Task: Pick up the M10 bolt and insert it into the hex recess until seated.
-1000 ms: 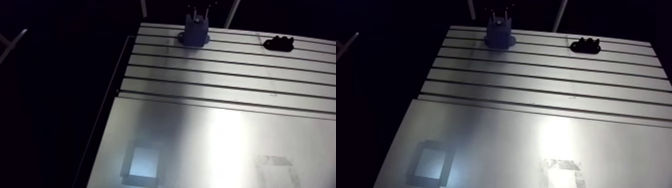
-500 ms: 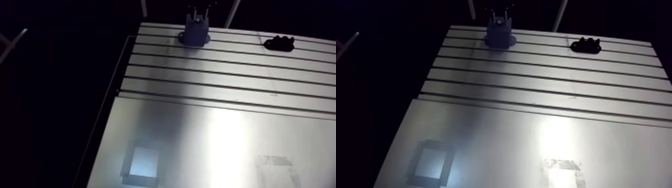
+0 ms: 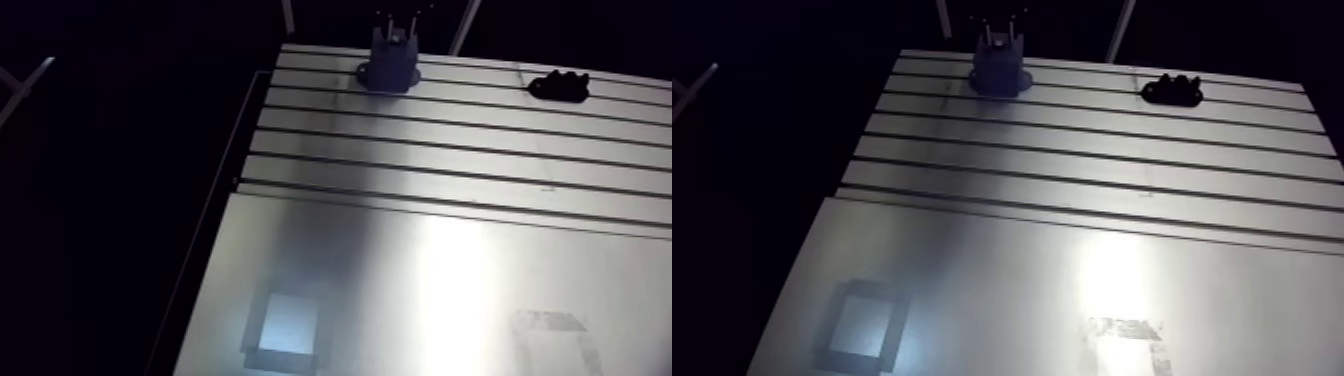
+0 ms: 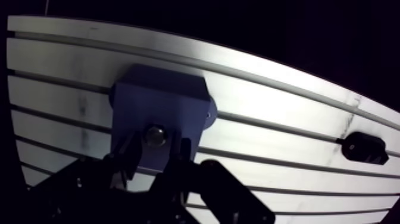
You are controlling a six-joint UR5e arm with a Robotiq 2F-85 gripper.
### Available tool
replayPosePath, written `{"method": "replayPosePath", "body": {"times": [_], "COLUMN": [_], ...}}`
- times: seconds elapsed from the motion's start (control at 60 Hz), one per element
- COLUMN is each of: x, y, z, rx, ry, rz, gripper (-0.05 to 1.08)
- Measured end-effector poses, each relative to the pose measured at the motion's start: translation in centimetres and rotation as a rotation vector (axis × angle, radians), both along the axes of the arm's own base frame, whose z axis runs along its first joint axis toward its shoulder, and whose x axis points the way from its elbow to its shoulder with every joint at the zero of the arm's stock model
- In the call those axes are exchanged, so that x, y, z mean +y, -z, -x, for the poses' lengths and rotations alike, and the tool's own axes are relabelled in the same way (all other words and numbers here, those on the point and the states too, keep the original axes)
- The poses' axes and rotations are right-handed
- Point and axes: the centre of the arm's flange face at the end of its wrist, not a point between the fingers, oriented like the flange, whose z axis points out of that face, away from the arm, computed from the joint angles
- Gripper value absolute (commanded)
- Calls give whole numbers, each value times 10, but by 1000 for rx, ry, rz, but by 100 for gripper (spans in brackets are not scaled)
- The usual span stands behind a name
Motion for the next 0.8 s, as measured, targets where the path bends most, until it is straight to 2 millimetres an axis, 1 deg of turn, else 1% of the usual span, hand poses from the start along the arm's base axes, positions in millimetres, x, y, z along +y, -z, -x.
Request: {"method": "replayPosePath", "body": {"times": [0.8], "x": [0], "y": [3], "z": [0], "rx": [-5], "ry": [0], "rz": [-2], "gripper": [61]}}
